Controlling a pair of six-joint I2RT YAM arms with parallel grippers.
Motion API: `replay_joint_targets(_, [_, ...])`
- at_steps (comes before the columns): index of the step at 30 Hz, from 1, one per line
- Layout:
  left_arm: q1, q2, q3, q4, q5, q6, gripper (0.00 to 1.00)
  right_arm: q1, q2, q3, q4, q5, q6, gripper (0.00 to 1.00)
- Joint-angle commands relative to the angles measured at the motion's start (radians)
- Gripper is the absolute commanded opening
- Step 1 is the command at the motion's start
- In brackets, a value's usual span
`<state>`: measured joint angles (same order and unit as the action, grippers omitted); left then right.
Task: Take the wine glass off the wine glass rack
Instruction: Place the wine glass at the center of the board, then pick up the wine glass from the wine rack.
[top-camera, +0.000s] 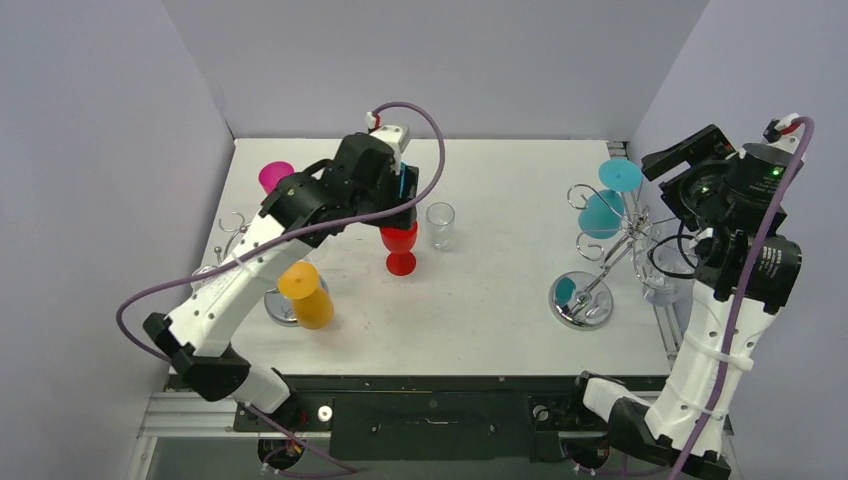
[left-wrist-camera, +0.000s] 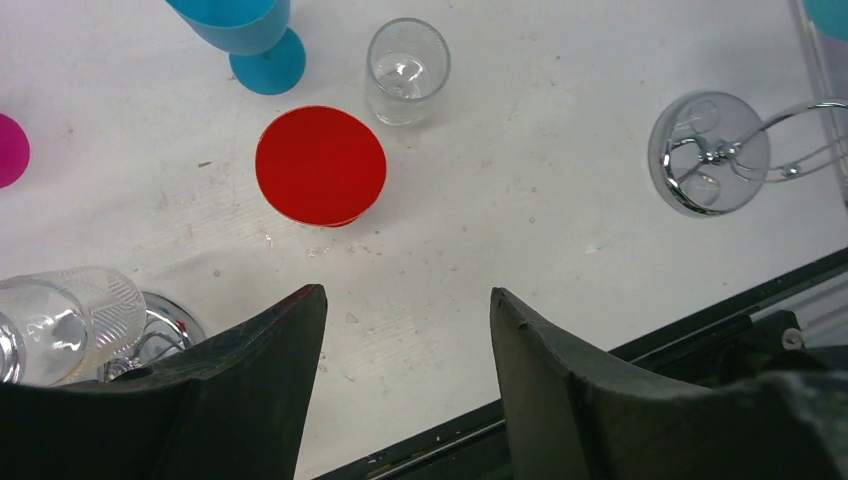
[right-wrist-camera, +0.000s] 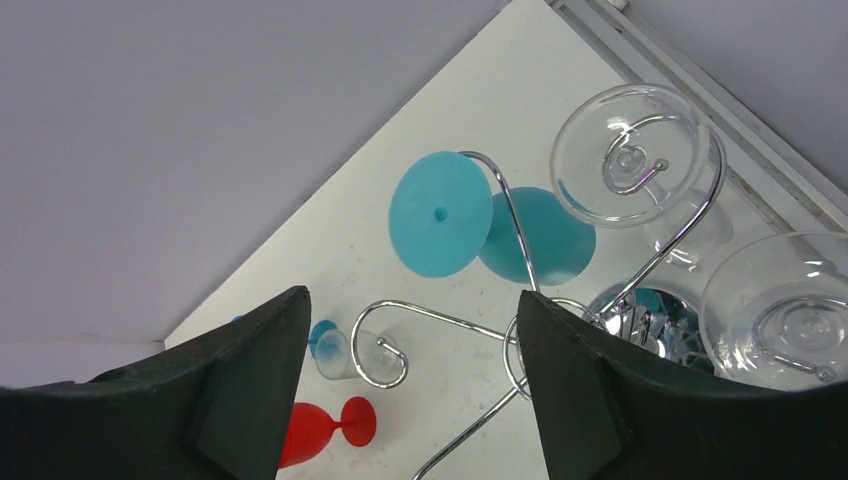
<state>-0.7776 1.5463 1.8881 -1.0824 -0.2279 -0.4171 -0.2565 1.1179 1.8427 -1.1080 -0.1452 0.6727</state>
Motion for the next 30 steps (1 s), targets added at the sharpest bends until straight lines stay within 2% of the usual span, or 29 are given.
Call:
replay_joint_targets(1, [-0.016,-0.12,-0.084,0.079,0.073,0.012,0.58,-0.104,0.017,-0.027,0.05,-0.166,0.004,0.71])
replay_joint_targets(6, [-0.028,-0.232,-0.194,0.135,0.124,0.007,0.6,-0.2,0.033,-0.105,0.105,-0.298,0.043,0.68])
replay_joint_targets(14, [-0.037,-0.32,-0.33,0.218,0.207,-0.02,0.6,-0.245,0.084,-0.131,0.119,-0.346,0.04,0.62])
replay_joint_targets(23, [-0.035,-0.339,-0.355,0.246,0.219,-0.009,0.61,-0.248,0.123,-0.177,0.128,-0.363,0.047,0.52])
replay_joint_targets(30, [-0.036,-0.343,-0.364,0.267,0.228,-0.011,0.61,-0.242,0.143,-0.205,0.157,-0.37,0.058,0.49])
